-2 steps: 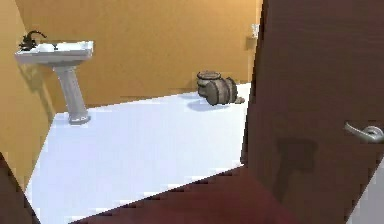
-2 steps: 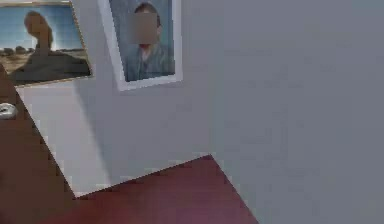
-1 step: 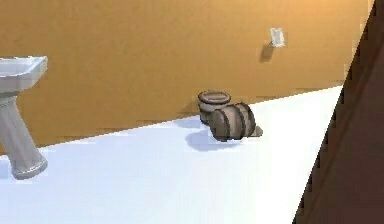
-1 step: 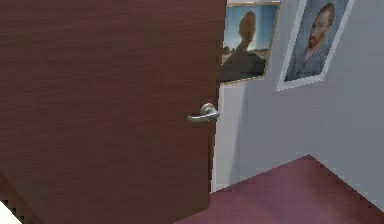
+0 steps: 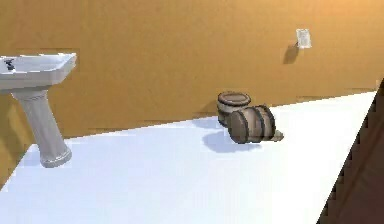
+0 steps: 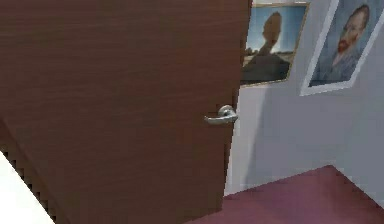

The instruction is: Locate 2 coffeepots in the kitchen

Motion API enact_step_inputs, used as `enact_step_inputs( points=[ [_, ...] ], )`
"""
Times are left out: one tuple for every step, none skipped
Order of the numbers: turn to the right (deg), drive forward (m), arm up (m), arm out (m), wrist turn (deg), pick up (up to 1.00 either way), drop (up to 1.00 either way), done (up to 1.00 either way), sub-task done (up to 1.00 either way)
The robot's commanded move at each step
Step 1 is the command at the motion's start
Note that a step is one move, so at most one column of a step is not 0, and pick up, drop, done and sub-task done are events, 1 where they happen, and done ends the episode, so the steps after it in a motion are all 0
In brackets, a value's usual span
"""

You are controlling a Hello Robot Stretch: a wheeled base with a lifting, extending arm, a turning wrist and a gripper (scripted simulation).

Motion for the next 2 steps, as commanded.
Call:
enact_step_inputs(
  points=[
    [0.0,0.65,0.0,0.0,0.0,0.0,0.0,0.0,0.0],
    [21.0,0.0,0.0,0.0,0.0,0.0,0.0,0.0,0.0]
  ],
)
